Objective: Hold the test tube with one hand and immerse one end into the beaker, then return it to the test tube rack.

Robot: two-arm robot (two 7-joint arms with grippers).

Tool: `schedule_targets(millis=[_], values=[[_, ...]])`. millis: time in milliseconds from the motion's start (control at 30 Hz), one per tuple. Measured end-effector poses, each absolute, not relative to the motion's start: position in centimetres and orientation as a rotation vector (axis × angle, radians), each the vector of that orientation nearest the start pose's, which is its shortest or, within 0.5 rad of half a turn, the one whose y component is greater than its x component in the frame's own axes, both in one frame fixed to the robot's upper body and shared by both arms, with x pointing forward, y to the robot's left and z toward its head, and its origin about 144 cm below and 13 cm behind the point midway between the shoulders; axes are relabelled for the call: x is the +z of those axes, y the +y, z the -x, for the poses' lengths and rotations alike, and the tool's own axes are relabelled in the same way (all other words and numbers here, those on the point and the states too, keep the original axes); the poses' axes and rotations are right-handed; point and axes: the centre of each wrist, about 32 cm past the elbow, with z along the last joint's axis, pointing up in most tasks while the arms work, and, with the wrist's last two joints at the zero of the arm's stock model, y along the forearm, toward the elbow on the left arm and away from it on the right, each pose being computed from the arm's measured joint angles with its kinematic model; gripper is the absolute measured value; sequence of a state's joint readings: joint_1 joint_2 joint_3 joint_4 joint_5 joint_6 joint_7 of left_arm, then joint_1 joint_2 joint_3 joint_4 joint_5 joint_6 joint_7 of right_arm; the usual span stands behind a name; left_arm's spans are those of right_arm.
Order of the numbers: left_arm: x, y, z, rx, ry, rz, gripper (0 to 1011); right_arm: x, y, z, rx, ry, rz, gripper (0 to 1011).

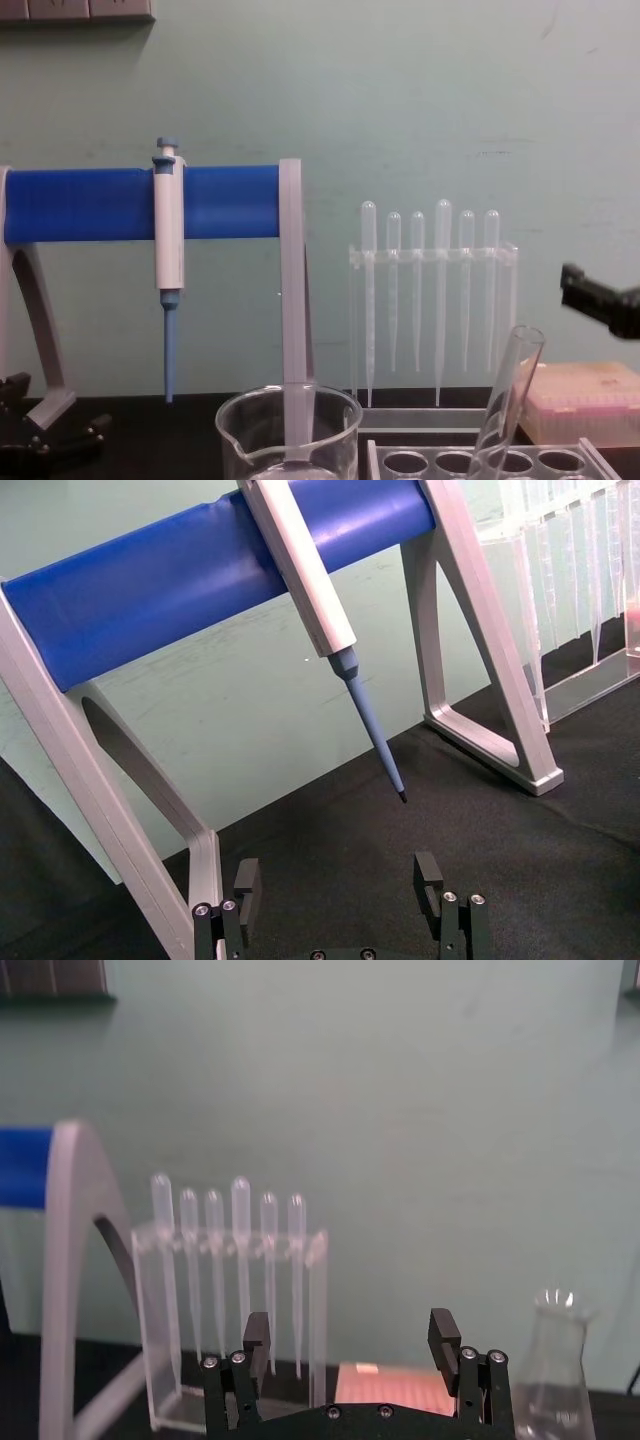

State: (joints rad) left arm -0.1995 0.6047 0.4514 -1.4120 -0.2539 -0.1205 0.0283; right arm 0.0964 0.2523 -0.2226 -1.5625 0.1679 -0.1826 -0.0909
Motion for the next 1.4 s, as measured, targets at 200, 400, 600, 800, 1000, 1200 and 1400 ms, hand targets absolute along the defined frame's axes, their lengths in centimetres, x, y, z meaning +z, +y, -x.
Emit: schedule_targets(millis=[200,400,600,800,1000,1200,1400], values=[[114.0,31.0,-48.9,1.248,-0.285,-0.304,1000,115.3,-23.1,-48.1,-1.443,-0.214,-0.068,1003],[114.0,31.0,-48.9,1.248,-0.285,-0.305,1000,115.1,-23.0,-48.2,-1.431,-0.215,-0.047,1003],[114.0,31.0,-48.9,1.248,-0.285,-0.304,1000,115.1,-23.2,-48.2,-1.401,-0.221,-0.022,1003],[114.0,31.0,-48.9,1.248,-0.285,-0.304,1000,115.1,-23.1,-48.2,-1.406,-0.220,-0.024,1003],[114.0,31.0,-48.9,1.248,-0.285,-0.304,1000,115.1,-23.1,-48.2,-1.408,-0.219,-0.026,1003],[114.0,31.0,-48.9,1.248,-0.285,-0.304,1000,115.1,-23.1,-48.2,-1.411,-0.219,-0.027,1003],[114.0,31.0,-48.9,1.248,-0.285,-0.304,1000,115.0,-23.1,-48.2,-1.413,-0.219,-0.028,1003]])
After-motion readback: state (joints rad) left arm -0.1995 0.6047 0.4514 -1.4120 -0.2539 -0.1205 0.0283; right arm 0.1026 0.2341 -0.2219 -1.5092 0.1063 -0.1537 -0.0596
